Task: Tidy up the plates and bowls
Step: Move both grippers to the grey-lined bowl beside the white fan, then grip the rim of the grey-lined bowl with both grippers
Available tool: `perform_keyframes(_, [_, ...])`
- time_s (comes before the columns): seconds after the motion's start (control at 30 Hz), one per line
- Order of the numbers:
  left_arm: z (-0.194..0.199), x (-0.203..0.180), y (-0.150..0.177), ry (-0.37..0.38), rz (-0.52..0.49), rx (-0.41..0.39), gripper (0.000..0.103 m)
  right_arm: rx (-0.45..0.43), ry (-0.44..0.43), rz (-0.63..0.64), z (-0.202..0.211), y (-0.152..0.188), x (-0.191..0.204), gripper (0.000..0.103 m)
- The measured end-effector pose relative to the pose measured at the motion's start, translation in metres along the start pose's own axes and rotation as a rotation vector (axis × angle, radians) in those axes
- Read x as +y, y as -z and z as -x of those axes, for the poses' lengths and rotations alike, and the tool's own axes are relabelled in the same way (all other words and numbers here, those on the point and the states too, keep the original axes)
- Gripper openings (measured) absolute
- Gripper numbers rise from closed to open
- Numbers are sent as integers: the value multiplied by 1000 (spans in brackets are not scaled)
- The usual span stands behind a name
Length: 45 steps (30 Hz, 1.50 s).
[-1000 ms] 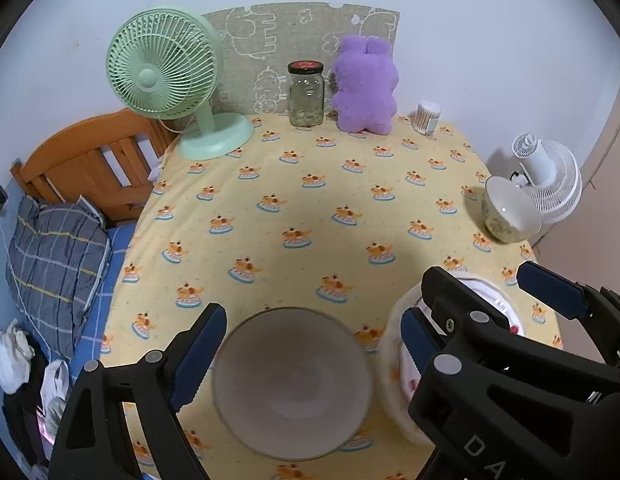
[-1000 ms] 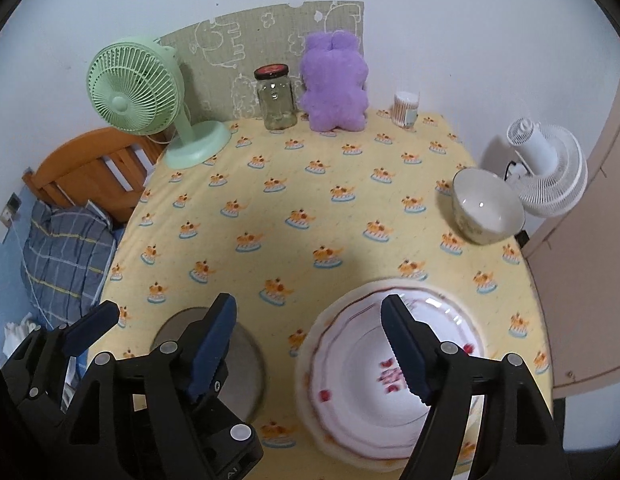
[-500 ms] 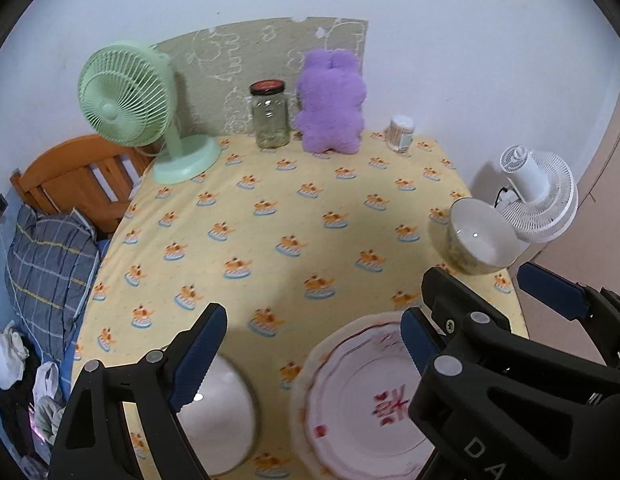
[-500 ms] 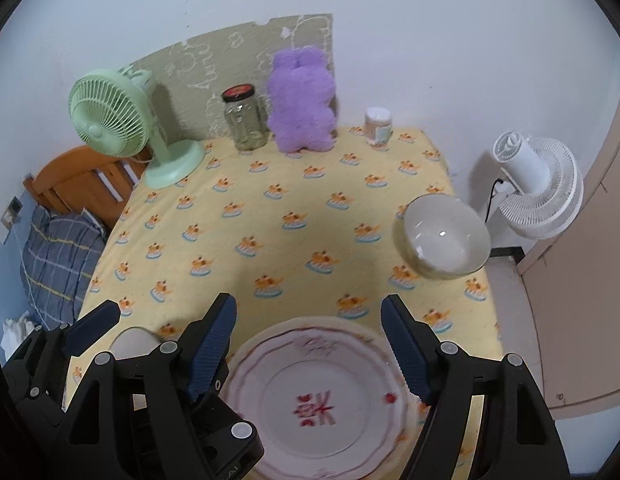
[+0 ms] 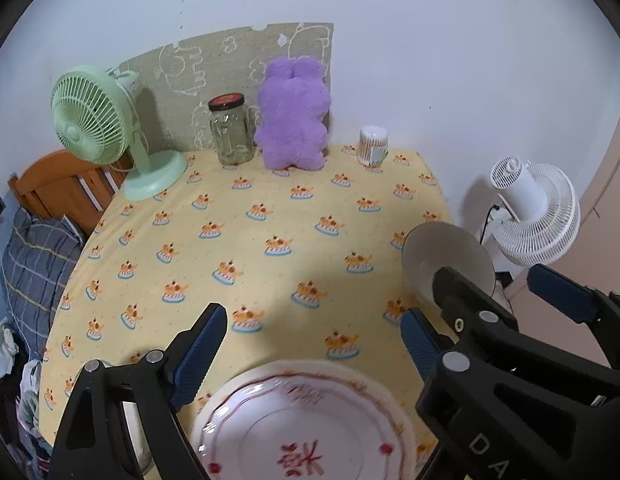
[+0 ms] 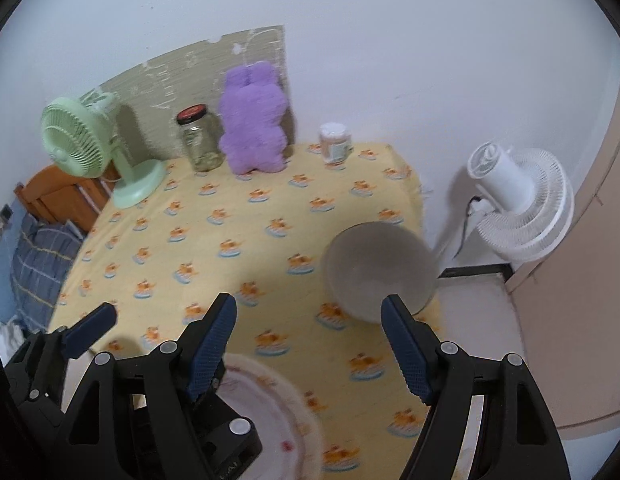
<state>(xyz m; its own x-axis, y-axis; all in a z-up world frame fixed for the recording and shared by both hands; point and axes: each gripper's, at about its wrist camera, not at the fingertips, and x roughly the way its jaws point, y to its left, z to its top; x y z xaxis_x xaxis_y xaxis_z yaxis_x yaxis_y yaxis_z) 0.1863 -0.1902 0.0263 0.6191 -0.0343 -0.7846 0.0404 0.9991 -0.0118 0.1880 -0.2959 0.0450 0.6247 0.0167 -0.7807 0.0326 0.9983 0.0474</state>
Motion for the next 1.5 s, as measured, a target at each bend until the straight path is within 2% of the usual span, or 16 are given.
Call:
perform_keyframes(0.13, [-14, -21, -8, -14, -5, 5, 90, 2, 18, -7, -14, -7, -23, 78])
perform_keyframes(0.27, [-30, -39, -18, 3, -11, 14, 78, 10, 30, -40, -29, -14, -44, 78])
perform_keyframes(0.43, [-51, -60, -27, -1, -37, 31, 76, 23, 40, -83, -52, -20, -71, 78])
perform_keyframes(0.6, [-76, -81, -32, -2, -78, 51, 69, 38, 67, -135, -75, -22, -95, 78])
perform_keyframes(0.7, [-91, -89, -33, -4, -90, 67, 68, 46, 85, -153, -89, -22, -105, 76])
perform_keyframes(0.83, [-111, -97, -33, -13, -97, 81, 63, 80, 86, -173, -110, -22, -117, 67])
perform_keyframes(1.1, [-143, -102, -32, 4, -77, 140, 35, 137, 95, -177, -142, -23, -125, 50])
perform_keyframes(1.23, [-153, -104, -31, 0, -70, 171, 26, 170, 92, -169, -155, -22, -127, 32])
perform_keyframes(1.33, [-158, -103, -30, -11, -73, 181, 22, 184, 67, -174, -160, -21, -128, 28])
perform_keyframes(1.4, [-160, -102, -30, -21, -74, 182, 17, 192, 48, -174, -162, -21, -126, 22])
perform_keyframes(1.5, [-161, -101, -31, -16, -81, 191, 17, 189, 59, -164, -162, -22, -123, 21])
